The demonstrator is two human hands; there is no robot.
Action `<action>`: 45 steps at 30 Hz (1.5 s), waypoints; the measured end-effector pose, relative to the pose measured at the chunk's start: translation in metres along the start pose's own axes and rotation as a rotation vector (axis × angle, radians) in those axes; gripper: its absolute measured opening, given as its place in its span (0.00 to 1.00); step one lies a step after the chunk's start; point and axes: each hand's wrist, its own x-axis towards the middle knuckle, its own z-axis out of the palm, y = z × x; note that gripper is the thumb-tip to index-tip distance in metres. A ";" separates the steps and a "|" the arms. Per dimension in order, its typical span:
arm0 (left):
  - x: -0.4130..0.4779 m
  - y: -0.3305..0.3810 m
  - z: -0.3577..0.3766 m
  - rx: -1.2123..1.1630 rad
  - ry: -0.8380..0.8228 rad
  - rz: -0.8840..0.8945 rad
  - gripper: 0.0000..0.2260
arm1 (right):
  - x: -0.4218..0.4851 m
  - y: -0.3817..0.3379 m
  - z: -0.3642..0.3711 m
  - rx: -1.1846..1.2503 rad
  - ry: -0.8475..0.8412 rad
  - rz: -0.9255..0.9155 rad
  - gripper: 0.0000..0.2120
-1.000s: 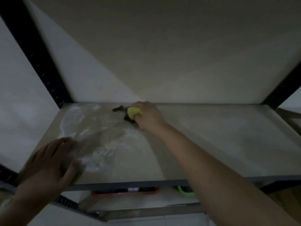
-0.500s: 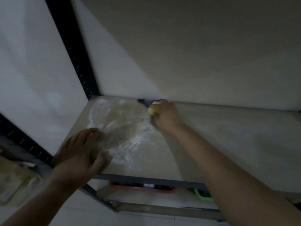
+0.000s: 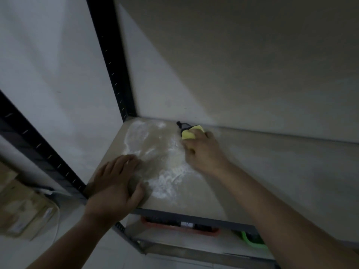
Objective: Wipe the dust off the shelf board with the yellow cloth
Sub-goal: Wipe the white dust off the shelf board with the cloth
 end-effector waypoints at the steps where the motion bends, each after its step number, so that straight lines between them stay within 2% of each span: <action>1: 0.000 0.001 0.000 -0.003 -0.006 -0.004 0.27 | 0.002 0.004 -0.009 0.088 -0.011 -0.047 0.15; 2: -0.001 0.000 -0.001 -0.010 -0.010 -0.010 0.27 | 0.003 0.012 -0.020 0.196 -0.004 -0.019 0.18; 4: -0.001 0.001 -0.001 -0.023 -0.005 -0.013 0.27 | 0.001 0.042 -0.041 0.283 0.081 0.196 0.24; 6: -0.001 0.001 -0.001 -0.025 0.010 -0.010 0.26 | -0.005 0.073 -0.047 0.197 0.115 0.420 0.23; 7: -0.001 0.001 0.000 -0.027 0.018 -0.007 0.26 | -0.008 0.078 -0.043 0.124 0.104 0.463 0.25; 9: -0.001 0.001 0.000 -0.029 0.023 -0.002 0.26 | -0.011 0.077 -0.029 0.027 0.021 0.382 0.32; 11: 0.000 0.000 -0.001 -0.030 0.013 -0.005 0.26 | -0.009 0.057 -0.019 0.048 -0.004 0.287 0.29; 13: 0.000 0.000 0.000 -0.036 0.003 -0.004 0.25 | -0.010 0.024 -0.022 0.259 -0.044 0.157 0.23; 15: -0.001 -0.001 0.001 -0.045 0.003 -0.002 0.25 | -0.014 0.007 -0.029 0.475 -0.106 0.056 0.21; 16: -0.001 -0.001 0.001 -0.049 0.005 -0.003 0.25 | -0.015 0.010 -0.033 0.504 -0.096 0.032 0.22; 18: -0.001 0.000 0.000 -0.061 0.014 -0.007 0.26 | -0.008 0.040 -0.034 0.373 0.071 0.037 0.23; 20: 0.000 0.001 0.000 -0.072 0.023 -0.007 0.26 | 0.004 0.089 -0.036 0.077 0.185 0.163 0.21; 22: 0.000 0.000 0.000 -0.079 0.029 -0.002 0.25 | 0.005 0.118 -0.038 -0.131 0.095 0.401 0.24; 24: 0.001 0.000 0.001 -0.075 0.028 0.000 0.25 | 0.005 0.113 -0.026 -0.131 0.039 0.550 0.22; 25: 0.000 0.000 0.002 -0.075 0.024 0.001 0.25 | 0.006 0.102 -0.020 -0.131 0.092 0.575 0.21; 26: 0.000 -0.001 0.002 -0.075 0.024 -0.003 0.25 | 0.008 0.090 -0.014 -0.129 0.141 0.566 0.19; 28: 0.000 -0.001 0.001 -0.070 0.024 -0.002 0.24 | 0.013 0.061 -0.011 -0.046 0.135 0.495 0.17; 32: -0.001 0.000 0.000 -0.040 0.010 0.003 0.25 | 0.013 0.003 -0.008 0.254 -0.013 0.157 0.16; 34: -0.002 0.001 0.001 -0.029 0.003 0.000 0.26 | 0.006 -0.005 -0.019 0.403 -0.088 0.078 0.14; 36: -0.002 0.002 -0.001 -0.031 -0.004 -0.002 0.27 | -0.005 0.015 -0.034 0.463 0.038 0.098 0.13; 38: -0.001 0.003 -0.001 -0.022 -0.014 -0.007 0.28 | -0.018 0.075 -0.042 0.374 0.191 0.273 0.12; 39: -0.001 0.004 -0.001 -0.019 -0.017 -0.007 0.28 | -0.026 0.112 -0.046 0.259 0.225 0.373 0.16; 41: 0.000 0.005 0.000 -0.024 -0.016 -0.008 0.28 | -0.048 0.173 -0.056 0.035 0.152 0.561 0.25; 43: 0.000 0.005 0.000 -0.028 -0.015 -0.008 0.28 | -0.068 0.206 -0.062 -0.110 0.036 0.688 0.20; 45: 0.001 0.005 0.000 -0.029 -0.014 -0.006 0.28 | -0.071 0.193 -0.058 -0.134 0.066 0.645 0.17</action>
